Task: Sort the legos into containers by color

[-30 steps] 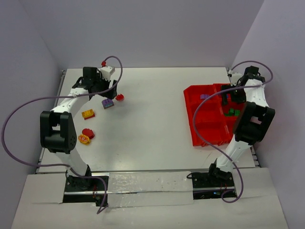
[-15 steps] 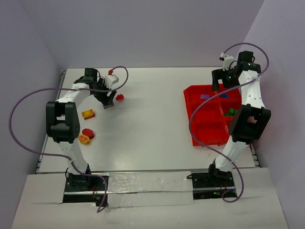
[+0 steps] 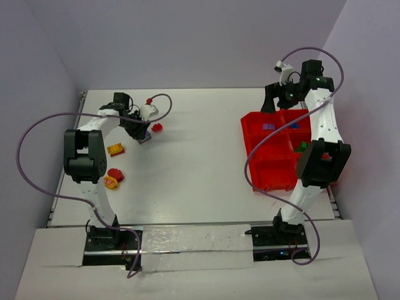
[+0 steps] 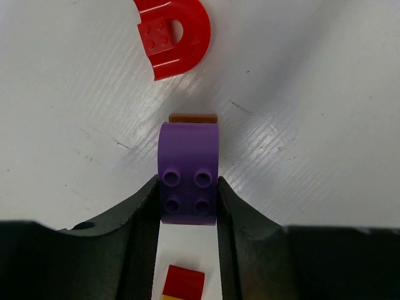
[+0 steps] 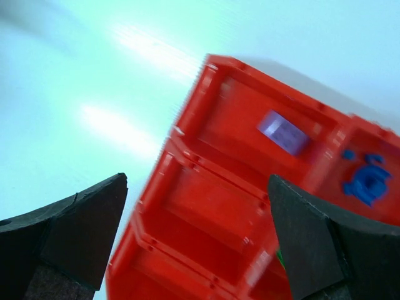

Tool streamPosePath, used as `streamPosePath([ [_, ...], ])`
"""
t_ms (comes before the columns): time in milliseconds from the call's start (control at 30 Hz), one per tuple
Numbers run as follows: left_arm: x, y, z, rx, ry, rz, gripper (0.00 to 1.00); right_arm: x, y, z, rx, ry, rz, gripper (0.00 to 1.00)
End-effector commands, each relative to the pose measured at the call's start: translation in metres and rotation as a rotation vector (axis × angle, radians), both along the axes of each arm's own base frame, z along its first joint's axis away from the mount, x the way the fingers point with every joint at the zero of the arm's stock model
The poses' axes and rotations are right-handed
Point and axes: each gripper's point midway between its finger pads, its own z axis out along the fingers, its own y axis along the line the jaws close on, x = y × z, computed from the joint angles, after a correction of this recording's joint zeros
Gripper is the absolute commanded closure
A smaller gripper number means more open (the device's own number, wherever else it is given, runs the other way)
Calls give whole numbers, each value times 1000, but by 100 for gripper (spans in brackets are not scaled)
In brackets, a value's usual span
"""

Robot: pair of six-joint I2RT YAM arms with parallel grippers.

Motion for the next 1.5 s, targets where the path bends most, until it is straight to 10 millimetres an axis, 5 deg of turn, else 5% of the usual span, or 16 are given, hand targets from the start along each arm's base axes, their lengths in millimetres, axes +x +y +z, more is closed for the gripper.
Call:
streamPosePath([
  [0,9,-32,57,-193,-83,-63,97,-8,52,39,125,-130,145,0],
  [67,10,-50,87,-315,-105,-56,100,-8,73,42,181,-156,193,0],
  [233,-1,-125,203,-839,-38,-76,100,-12,159,63,354,-188,357,0],
  [433,-32,-177,258,-1044,-43,-194,100,-19,231,77,480,-182,525,0],
  [667,-67,-202,271,-1052,-30,-371,100,-36,293,97,566,-200,707,0],
  [967,-79,-204,278,-1062,2,-466,100,-47,309,99,608,-182,777,5],
  [1067,-79,-204,279,-1071,15,-473,100,-52,312,98,615,-171,794,14],
  [1200,-81,-205,281,-1090,28,-475,100,-58,316,94,605,-173,825,40],
  [1467,-82,-204,284,-1117,53,-469,100,-67,317,88,584,-163,852,59],
])
